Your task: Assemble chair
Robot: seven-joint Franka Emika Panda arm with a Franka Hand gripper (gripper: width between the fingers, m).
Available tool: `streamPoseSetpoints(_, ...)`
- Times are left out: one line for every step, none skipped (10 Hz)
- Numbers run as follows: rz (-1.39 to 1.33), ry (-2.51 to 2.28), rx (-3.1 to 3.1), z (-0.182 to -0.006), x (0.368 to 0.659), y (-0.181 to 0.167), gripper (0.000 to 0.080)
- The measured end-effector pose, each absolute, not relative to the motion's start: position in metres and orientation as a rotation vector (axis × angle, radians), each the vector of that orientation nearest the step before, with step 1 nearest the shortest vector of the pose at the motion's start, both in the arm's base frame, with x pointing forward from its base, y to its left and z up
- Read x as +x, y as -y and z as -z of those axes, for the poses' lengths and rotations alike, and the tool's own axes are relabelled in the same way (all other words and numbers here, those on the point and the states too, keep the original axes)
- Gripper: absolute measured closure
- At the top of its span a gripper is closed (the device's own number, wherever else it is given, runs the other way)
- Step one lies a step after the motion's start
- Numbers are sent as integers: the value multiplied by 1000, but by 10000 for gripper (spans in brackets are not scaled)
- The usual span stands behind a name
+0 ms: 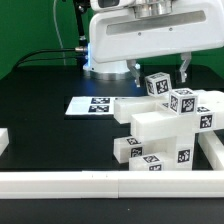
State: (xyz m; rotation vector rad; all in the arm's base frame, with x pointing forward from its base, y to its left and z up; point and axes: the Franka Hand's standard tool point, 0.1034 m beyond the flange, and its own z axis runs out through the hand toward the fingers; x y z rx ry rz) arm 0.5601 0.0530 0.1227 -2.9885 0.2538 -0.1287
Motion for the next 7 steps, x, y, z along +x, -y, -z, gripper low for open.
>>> streamPoseSetpoints(128, -259, -2988, -123, 560, -53, 469)
streamPoseSetpoints(117, -394, -2969, -122, 560, -53, 516)
streamPoseSetpoints(110, -489, -2953, -122, 560, -53, 516)
streamPoseSetpoints(100, -620, -2925, -122, 560, -54, 516)
streamPoseSetpoints(88, -777, -2884, -122, 561, -54, 516)
streamPoseSetpoints(80, -924, -2838, -121, 562, -54, 516)
streamPoseSetpoints(101, -1042, -2789, -121, 565, -52, 516)
